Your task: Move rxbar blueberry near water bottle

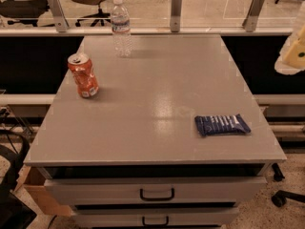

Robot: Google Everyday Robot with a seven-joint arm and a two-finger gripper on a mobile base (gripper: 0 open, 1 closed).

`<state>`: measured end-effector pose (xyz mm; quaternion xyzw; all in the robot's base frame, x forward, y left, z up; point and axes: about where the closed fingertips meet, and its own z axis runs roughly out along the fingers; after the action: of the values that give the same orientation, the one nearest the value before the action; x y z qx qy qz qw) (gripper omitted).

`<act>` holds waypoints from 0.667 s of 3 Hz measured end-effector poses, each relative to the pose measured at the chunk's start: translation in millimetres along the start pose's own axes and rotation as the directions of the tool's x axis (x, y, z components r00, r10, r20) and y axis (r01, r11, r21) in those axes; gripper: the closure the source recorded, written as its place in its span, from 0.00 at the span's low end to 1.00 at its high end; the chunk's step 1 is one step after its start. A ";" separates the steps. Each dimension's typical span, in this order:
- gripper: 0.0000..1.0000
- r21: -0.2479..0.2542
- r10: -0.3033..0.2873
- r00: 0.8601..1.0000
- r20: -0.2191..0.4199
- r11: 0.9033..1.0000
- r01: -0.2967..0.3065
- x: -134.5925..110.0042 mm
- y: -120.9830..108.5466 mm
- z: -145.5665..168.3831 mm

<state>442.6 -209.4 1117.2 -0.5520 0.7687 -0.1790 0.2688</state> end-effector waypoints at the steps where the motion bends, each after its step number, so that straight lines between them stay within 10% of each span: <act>1: 0.00 0.000 0.000 1.000 0.000 1.000 0.000 0.0 0.0 -0.1; 2: 0.00 -0.022 0.006 0.999 0.051 1.000 -0.005 4.5 -0.4 2.0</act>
Offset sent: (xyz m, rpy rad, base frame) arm 0.0088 -0.0374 -0.0275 0.2996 0.0741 0.1747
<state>443.0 -213.8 1114.9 -0.5573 0.7650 -0.1555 0.2828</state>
